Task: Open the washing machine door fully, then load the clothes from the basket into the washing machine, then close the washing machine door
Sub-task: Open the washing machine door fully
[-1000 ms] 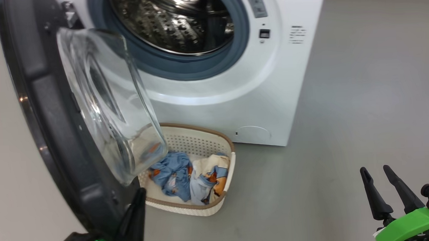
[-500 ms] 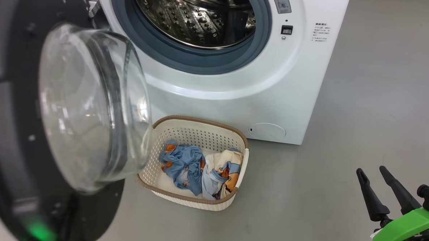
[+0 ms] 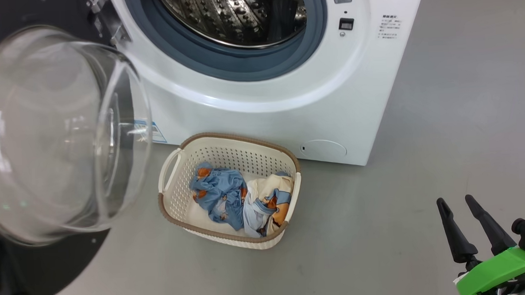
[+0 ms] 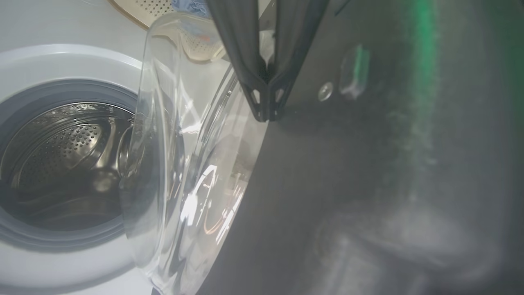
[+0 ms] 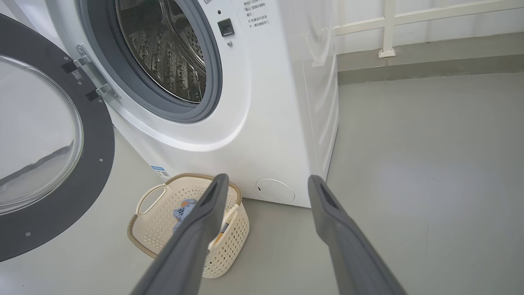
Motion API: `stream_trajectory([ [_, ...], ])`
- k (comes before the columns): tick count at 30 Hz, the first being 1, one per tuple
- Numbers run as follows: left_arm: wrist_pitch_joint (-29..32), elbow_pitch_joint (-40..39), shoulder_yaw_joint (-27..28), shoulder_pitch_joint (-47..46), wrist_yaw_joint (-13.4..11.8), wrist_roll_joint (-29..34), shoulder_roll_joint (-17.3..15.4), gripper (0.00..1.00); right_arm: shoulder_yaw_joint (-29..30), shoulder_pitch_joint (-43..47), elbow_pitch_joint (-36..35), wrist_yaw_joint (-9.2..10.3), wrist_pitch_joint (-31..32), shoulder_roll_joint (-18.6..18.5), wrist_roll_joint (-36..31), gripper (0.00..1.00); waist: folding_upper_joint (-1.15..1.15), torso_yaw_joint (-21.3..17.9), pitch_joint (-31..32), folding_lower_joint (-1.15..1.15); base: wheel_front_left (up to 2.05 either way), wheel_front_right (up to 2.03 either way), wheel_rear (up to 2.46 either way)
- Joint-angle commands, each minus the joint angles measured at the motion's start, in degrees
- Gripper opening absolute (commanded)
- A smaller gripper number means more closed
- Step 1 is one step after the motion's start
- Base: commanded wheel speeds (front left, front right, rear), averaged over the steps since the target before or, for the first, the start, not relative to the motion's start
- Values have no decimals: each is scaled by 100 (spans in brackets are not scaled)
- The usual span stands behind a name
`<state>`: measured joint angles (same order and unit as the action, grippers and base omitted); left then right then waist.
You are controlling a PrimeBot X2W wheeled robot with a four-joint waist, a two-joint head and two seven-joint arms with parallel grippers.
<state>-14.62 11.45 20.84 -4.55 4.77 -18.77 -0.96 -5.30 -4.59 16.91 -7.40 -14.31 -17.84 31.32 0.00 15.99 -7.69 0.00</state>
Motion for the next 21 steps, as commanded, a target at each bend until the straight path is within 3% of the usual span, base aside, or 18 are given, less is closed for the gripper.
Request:
stream_trajectory([
  [1, -38, -3, 429, -290, -34, 81, -251, 0, -103, -144, -157, -9, -69, -129, -57, 100, 0, -23, -62, 0, 0, 0, 0],
  [12, -38, 661, 1293, -1002, 15, 566, -671, 0, -121, -294, -192, -9, -69, -169, -79, 100, 0, -109, -326, 0, 0, 0, 0],
  [21, -38, 1379, 1845, -1635, 46, 792, -1248, 0, -140, -473, -225, -9, -69, -228, -85, 100, 0, -156, -663, 0, 0, 0, 0],
])
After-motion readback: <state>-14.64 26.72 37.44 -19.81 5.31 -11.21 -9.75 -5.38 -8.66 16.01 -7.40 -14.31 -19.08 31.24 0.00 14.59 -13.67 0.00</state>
